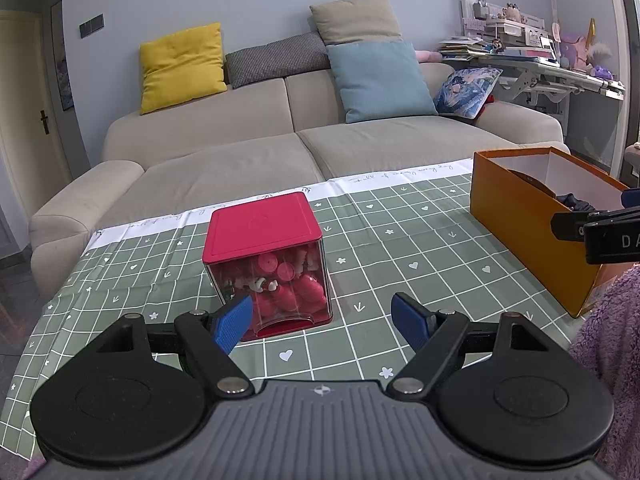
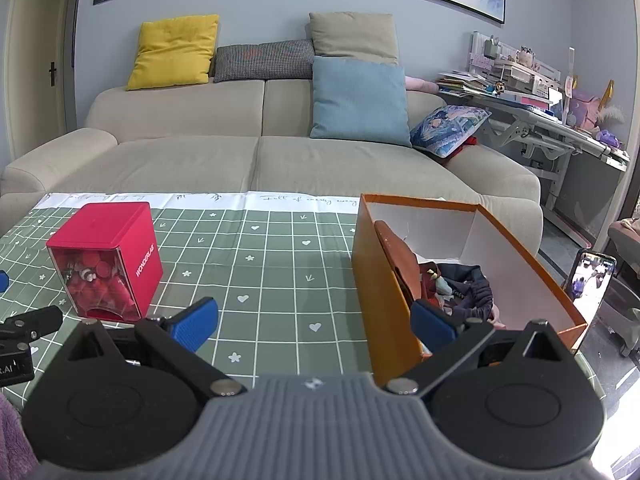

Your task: Organize soft objects

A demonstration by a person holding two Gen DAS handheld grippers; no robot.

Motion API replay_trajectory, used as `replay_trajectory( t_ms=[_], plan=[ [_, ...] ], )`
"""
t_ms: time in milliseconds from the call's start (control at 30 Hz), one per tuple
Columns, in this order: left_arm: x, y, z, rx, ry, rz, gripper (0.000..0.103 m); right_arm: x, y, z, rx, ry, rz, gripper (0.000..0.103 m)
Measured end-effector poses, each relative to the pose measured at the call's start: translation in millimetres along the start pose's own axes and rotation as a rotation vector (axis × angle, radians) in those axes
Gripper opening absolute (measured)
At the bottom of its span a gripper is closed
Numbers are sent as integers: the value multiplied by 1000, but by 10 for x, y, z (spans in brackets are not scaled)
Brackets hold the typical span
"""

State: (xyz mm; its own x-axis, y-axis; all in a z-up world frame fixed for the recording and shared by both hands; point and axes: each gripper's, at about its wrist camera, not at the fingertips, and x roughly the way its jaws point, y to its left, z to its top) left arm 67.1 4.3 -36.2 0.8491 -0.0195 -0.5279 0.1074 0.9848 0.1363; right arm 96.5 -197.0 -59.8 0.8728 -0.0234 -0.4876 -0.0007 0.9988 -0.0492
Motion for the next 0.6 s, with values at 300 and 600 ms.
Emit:
replay_trajectory(
  t_ms=[300,600],
  plan=[
    [2,6,6,-1,0,2,93,0,-1,-1,0,0,1,100],
    [11,13,1,-8,2,10,90,3,1,-4,0,1,2,100]
  ],
)
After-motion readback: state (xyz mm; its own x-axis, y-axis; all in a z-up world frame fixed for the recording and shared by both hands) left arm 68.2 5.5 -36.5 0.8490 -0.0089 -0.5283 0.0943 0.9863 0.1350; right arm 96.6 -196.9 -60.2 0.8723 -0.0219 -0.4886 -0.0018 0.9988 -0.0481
